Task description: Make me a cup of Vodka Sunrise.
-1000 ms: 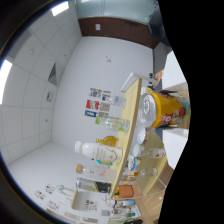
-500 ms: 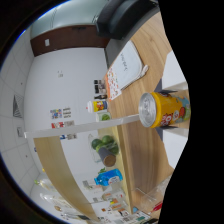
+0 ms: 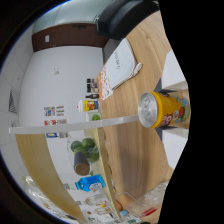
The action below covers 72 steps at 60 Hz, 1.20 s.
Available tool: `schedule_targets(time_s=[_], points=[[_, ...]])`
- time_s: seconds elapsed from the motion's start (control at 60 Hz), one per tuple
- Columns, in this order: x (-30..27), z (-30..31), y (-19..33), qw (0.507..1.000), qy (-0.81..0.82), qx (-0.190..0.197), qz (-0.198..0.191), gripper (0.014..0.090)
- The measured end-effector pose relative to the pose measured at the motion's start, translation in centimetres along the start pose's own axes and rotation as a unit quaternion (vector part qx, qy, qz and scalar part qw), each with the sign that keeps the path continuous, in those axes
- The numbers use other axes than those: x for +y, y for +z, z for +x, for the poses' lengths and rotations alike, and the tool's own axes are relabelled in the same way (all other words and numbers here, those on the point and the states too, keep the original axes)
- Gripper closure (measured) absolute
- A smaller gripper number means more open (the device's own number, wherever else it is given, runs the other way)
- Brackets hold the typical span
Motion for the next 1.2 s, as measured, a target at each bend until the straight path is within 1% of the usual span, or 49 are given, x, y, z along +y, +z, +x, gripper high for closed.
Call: schedule_targets(time_s=[0.183, 0.283, 0.3, 0.333, 0.383, 0.417, 0.433, 0.5, 0.583, 0.7, 0.817, 0.9, 1.05, 1.2], points=[[1.3, -0.1, -1.0, 1.0, -0.02, 0.003, -0.008, 0.0513], [1.6, 0.0, -1.4, 1.0, -0.024, 0.011, -0.014, 0.0506], [1.7, 0.0, -1.5, 1.0, -0.022, 0.013, -0.018, 0.049], [1.7, 0.1, -1.7, 0.999, -0.019, 0.016, -0.024, 0.0432], [1.4, 0.4, -2.3, 0.999, -0.013, 0.026, -0.025, 0.0291], [1.0, 0.6, -2.8, 0.999, -0.012, 0.037, -0.025, 0.0214], [0.8, 0.6, -3.2, 0.999, -0.012, 0.041, -0.025, 0.0191], [-0.2, 0.4, -4.8, 0.998, -0.012, 0.053, -0.025, 0.0192], [-2.3, -1.1, -7.6, 0.998, -0.014, 0.054, -0.003, 0.0191], [-4.3, -5.4, -11.4, 0.999, -0.02, 0.031, 0.026, 0.019], [-3.9, -11.0, -14.4, 0.999, -0.028, 0.005, 0.037, 0.0189], [-2.4, -15.1, -15.6, 0.999, -0.029, -0.019, 0.031, 0.0188], [0.5, -20.6, -16.5, 0.999, -0.024, -0.035, 0.006, 0.0184], [-1.1, -25.0, -16.1, 0.997, -0.067, -0.043, 0.016, 0.0186]])
